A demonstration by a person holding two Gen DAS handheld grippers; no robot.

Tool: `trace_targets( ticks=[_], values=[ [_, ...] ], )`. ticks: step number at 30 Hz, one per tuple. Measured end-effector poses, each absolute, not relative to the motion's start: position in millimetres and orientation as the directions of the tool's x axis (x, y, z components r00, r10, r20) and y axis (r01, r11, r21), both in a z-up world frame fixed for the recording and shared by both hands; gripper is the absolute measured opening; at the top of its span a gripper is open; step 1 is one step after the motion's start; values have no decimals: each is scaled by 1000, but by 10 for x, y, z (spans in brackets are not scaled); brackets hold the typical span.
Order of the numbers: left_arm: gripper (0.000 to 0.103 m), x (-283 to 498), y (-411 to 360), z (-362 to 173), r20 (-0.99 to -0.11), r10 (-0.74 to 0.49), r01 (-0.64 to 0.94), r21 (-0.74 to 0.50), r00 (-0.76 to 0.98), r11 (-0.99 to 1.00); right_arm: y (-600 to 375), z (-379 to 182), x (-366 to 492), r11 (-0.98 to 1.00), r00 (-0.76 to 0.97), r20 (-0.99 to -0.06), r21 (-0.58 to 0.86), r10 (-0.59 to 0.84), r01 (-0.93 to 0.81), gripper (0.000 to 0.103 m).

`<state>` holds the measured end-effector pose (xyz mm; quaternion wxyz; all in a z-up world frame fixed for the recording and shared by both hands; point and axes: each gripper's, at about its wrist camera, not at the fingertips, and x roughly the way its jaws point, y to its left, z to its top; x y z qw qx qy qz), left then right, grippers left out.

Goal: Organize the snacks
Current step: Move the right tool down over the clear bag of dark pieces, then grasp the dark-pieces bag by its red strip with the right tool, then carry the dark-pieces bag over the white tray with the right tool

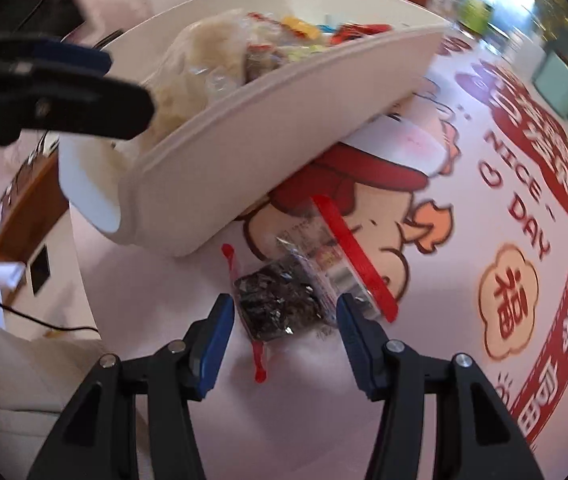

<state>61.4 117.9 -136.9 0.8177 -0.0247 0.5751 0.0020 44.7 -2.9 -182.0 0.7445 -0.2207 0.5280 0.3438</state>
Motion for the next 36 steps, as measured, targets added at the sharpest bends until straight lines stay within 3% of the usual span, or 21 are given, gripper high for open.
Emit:
trace_targets(
  ticks=[8,9,10,11,20,36],
  values=[
    [96,589,1267,-1415,-945,-9,-89,-40,326,995,35,-1945,437,602,238,-930,-24,278,-798,60],
    [96,584,1273,-1413,-945,-8,-92,-40,326,995,36,-1944,423,594,242,-928,-27,284,-804,57],
    [96,577,1278,-1411,-945,-5,-96,-38,326,995,43,-1939,421,587,239,-926,-25,291,-809,46],
    [96,576,1277,-1414,-946,-3,-97,-37,325,995,37,-1929,415,581,237,-924,-19,301,-814,44],
    [96,555,1253,-1382,-945,-4,-82,-33,327,996,-48,-1827,504,655,255,-925,-8,283,-756,42],
    [96,746,1177,-823,-897,2,49,26,442,998,-178,-680,741,853,476,-825,15,305,-521,42]
  ],
)
